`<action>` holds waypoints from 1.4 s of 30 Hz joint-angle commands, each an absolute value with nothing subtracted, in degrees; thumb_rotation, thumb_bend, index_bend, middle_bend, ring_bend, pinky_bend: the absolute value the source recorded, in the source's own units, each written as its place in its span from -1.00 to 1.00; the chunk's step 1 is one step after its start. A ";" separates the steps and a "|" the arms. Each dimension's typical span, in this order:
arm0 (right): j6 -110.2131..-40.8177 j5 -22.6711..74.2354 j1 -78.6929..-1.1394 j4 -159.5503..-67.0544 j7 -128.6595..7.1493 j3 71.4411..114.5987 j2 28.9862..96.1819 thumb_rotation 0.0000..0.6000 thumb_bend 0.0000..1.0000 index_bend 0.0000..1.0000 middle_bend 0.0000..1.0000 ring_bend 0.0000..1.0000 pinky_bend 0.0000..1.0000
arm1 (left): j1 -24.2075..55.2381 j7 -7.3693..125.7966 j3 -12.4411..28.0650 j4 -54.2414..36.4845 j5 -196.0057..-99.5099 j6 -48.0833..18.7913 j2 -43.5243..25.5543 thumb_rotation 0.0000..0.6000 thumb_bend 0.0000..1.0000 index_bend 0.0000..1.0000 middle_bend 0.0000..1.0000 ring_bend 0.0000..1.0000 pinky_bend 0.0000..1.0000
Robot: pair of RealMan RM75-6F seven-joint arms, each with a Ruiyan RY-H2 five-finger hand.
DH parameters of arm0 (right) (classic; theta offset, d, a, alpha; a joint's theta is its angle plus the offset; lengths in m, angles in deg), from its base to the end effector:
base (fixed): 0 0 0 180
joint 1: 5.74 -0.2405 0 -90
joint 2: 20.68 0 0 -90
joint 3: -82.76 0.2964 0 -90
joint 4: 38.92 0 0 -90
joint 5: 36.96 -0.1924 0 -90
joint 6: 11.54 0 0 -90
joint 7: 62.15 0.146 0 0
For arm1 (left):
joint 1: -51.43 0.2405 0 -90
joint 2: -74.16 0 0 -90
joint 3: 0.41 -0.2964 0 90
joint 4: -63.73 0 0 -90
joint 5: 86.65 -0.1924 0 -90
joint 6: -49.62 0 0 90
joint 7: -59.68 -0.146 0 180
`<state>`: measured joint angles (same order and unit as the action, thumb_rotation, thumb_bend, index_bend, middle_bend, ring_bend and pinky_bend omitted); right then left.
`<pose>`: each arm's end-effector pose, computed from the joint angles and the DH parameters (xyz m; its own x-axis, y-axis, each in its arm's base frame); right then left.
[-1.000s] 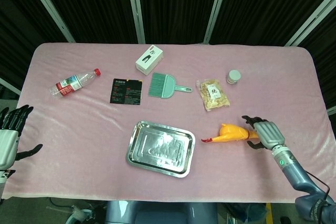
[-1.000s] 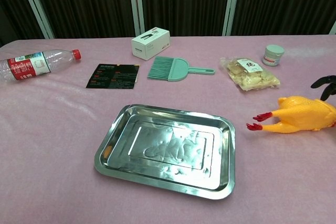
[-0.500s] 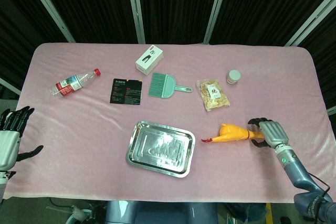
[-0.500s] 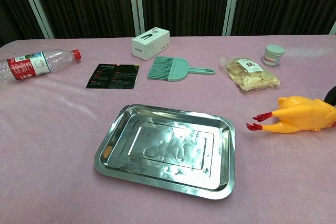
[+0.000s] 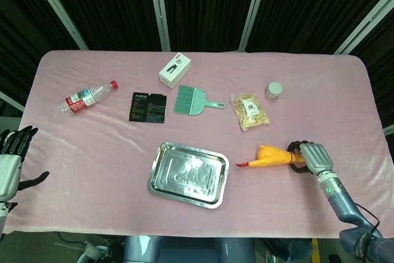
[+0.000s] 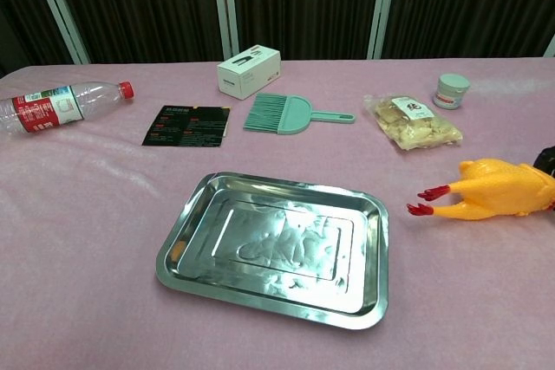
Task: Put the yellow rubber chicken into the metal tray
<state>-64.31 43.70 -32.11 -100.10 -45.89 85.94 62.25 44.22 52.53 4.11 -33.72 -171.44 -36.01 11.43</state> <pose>-0.3672 -0.3246 0.0673 0.3487 -0.3627 0.8642 -0.9361 -0.0888 0.3404 -0.3165 0.2019 0.2000 0.4448 -0.0484 0.8943 0.8942 -0.0325 -0.4465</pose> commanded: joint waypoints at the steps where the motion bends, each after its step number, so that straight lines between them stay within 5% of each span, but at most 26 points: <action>1: -66.82 44.72 -31.60 -98.74 -44.37 86.23 63.81 1.00 -0.34 -0.05 -0.14 -0.27 -0.19 | 44.27 52.66 4.09 -33.58 -171.40 -36.06 11.38 1.00 -1.00 -0.85 -0.87 -0.82 -0.92; 10: -67.35 44.63 -31.72 -95.87 -42.45 86.53 65.66 1.00 -0.34 0.21 0.00 -0.13 -0.03 | 44.31 53.13 4.01 -33.25 -171.32 -35.98 11.29 1.00 -1.00 -0.85 -0.87 -0.82 -0.92; 21: -70.09 47.26 -31.64 -94.68 -37.46 85.83 65.10 1.00 -0.24 0.98 0.46 0.34 0.52 | 43.47 52.85 3.79 -33.73 -172.91 -35.33 11.89 1.00 -1.00 -0.85 -0.87 -0.82 -0.92; 42: -73.68 52.85 -32.94 -107.12 -14.74 84.51 54.98 1.00 -0.23 1.00 0.53 0.41 0.60 | 37.26 54.82 3.79 -37.00 -178.75 -29.31 13.34 1.00 -1.00 -0.78 -0.76 -0.80 -0.90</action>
<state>-72.38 51.98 -32.82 -105.60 -16.38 84.37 56.15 37.88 54.90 3.58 -36.57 -178.24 -29.86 13.32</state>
